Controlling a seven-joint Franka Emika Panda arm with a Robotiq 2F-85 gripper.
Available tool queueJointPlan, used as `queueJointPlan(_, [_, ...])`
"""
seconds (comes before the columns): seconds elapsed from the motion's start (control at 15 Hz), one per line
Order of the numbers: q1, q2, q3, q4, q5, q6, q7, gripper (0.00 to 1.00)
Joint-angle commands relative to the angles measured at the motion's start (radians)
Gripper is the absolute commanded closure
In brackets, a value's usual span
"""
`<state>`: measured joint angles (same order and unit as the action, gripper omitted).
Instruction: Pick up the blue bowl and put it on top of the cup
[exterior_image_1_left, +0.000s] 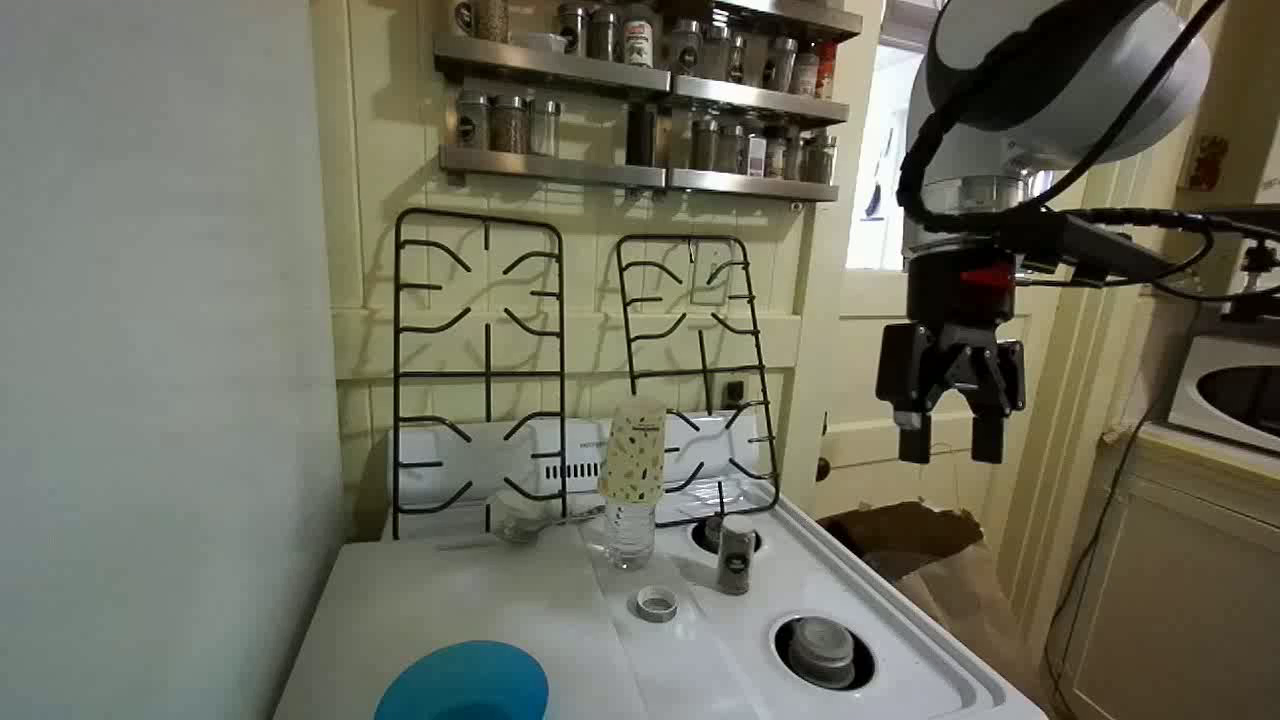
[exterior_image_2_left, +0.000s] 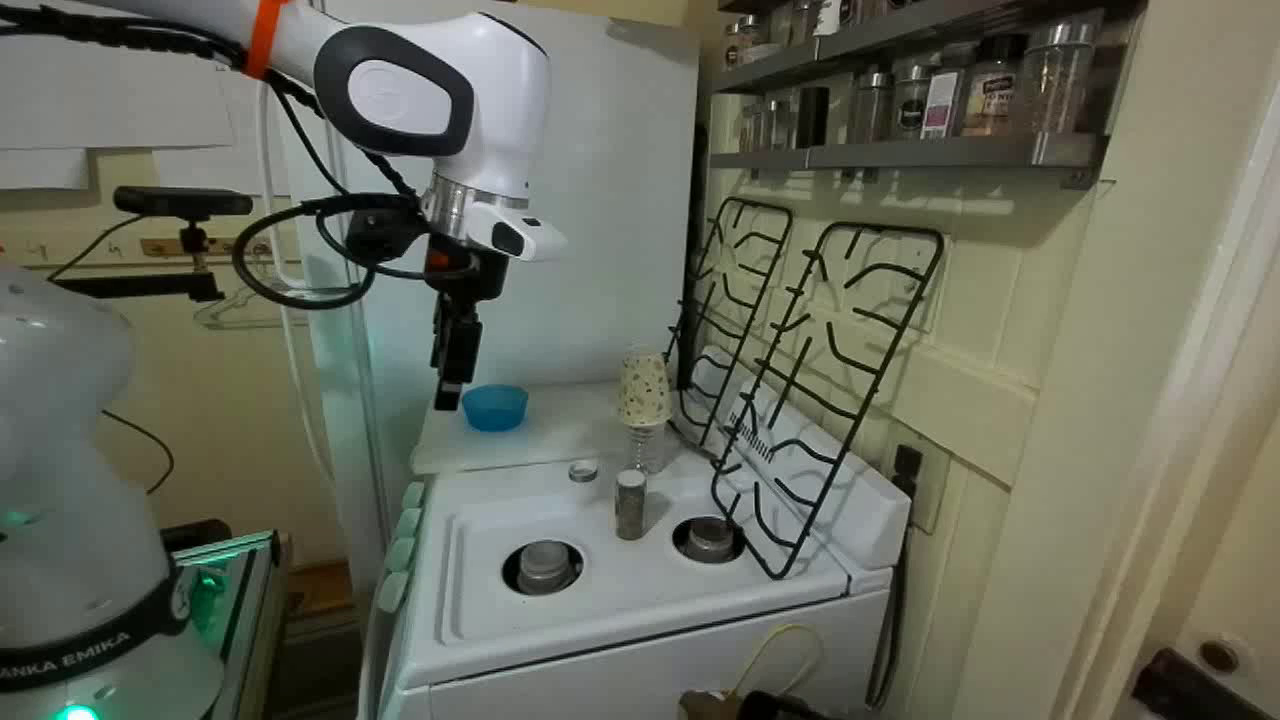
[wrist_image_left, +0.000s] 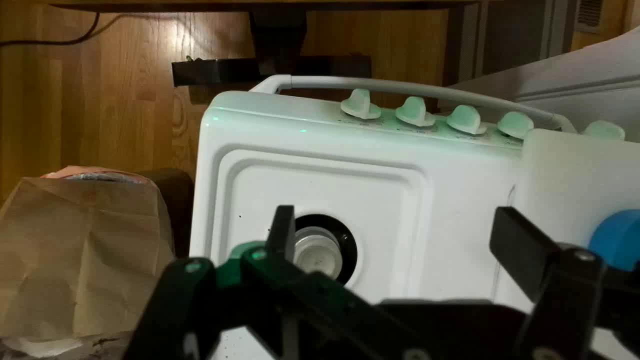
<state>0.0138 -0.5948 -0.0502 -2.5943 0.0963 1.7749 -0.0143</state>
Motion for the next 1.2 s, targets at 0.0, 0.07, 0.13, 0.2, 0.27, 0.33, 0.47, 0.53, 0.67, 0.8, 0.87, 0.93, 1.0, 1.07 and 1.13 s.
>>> queueJointPlan(0.0, [-0.010, 0.001, 0.009, 0.001, 0.004, -0.002, -0.005, 0.00])
queueJointPlan(0.07, [-0.010, 0.001, 0.009, 0.001, 0.004, -0.002, -0.005, 0.00])
queueJointPlan(0.13, [-0.010, 0.001, 0.009, 0.001, 0.004, -0.002, -0.005, 0.00])
queueJointPlan(0.2, [-0.010, 0.001, 0.009, 0.001, 0.004, -0.002, -0.005, 0.00])
queueJointPlan(0.27, [-0.010, 0.001, 0.009, 0.001, 0.004, -0.002, -0.005, 0.00])
queueJointPlan(0.33, [-0.010, 0.001, 0.009, 0.001, 0.004, -0.002, -0.005, 0.00])
queueJointPlan(0.47, [-0.010, 0.001, 0.009, 0.001, 0.004, -0.002, -0.005, 0.00])
queueJointPlan(0.53, [-0.010, 0.001, 0.009, 0.001, 0.004, -0.002, -0.005, 0.00])
queueJointPlan(0.67, [-0.010, 0.001, 0.009, 0.001, 0.004, -0.002, -0.005, 0.00])
queueJointPlan(0.8, [-0.010, 0.001, 0.009, 0.001, 0.004, -0.002, -0.005, 0.00])
queueJointPlan(0.87, [-0.010, 0.001, 0.009, 0.001, 0.004, -0.002, -0.005, 0.00])
queueJointPlan(0.93, [-0.010, 0.001, 0.009, 0.001, 0.004, -0.002, -0.005, 0.00])
queueJointPlan(1.0, [-0.008, 0.014, 0.027, 0.007, -0.003, 0.009, 0.019, 0.00])
queueJointPlan(1.07, [0.001, 0.028, 0.052, 0.012, -0.002, 0.039, 0.043, 0.00])
queueJointPlan(1.13, [0.009, 0.040, 0.072, 0.015, 0.001, 0.069, 0.063, 0.00])
